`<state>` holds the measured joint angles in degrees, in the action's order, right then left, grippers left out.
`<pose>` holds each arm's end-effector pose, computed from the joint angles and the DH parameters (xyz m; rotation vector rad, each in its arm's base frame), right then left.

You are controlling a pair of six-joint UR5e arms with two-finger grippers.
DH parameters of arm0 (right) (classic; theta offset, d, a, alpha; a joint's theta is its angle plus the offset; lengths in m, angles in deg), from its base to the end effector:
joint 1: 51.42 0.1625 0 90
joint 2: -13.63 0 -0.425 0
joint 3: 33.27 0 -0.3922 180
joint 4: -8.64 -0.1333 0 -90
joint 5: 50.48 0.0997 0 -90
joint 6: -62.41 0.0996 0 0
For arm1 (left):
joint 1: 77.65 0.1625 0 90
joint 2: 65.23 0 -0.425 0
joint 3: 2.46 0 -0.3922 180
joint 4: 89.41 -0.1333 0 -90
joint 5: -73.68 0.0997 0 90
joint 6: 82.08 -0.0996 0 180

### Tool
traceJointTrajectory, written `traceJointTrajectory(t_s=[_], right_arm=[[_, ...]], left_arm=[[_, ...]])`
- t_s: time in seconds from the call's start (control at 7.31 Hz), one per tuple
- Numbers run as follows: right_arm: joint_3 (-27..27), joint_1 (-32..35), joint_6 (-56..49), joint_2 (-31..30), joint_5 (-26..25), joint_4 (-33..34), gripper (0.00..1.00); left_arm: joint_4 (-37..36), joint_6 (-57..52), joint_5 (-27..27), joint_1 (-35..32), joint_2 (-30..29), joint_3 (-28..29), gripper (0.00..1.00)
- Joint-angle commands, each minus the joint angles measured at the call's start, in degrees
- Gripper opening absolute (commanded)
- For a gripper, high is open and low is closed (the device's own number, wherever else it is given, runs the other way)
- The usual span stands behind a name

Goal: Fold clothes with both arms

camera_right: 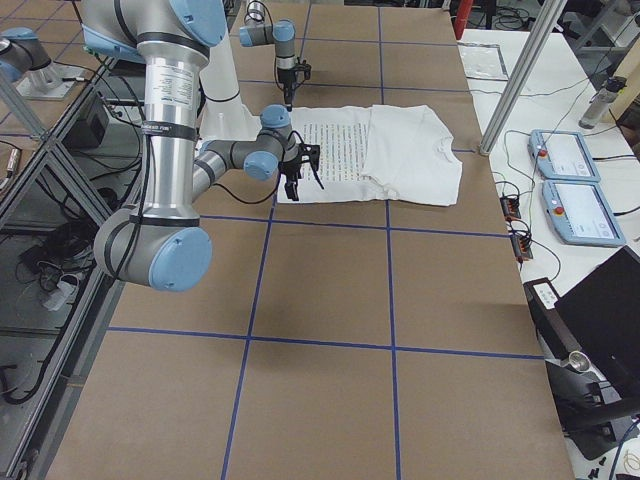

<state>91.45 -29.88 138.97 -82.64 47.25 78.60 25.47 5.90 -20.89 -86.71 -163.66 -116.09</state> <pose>-0.3638 -0.2725 0.3889 0.1331 -0.8441 0.0756 0.5059 -0.2076 0.3453 0.0231 0.9958 -0.0729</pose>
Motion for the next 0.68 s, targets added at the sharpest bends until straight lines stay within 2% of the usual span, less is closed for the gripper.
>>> traceJointTrajectory(t_s=[0.0,0.27,0.55], right_arm=[[0.0,0.0,0.0,-0.2,0.0,-0.1,1.0],[0.1,-0.3,0.1,-2.4,-0.4,-2.4,1.0],[0.0,-1.1,1.0,-7.8,-0.4,-11.2,1.0]], left_arm=[[0.0,0.0,0.1,0.0,-0.2,-0.1,0.0],[0.0,-0.1,-0.3,-0.4,-0.2,-2.2,0.0],[0.1,0.0,-0.5,-1.0,-0.1,-6.3,0.0]])
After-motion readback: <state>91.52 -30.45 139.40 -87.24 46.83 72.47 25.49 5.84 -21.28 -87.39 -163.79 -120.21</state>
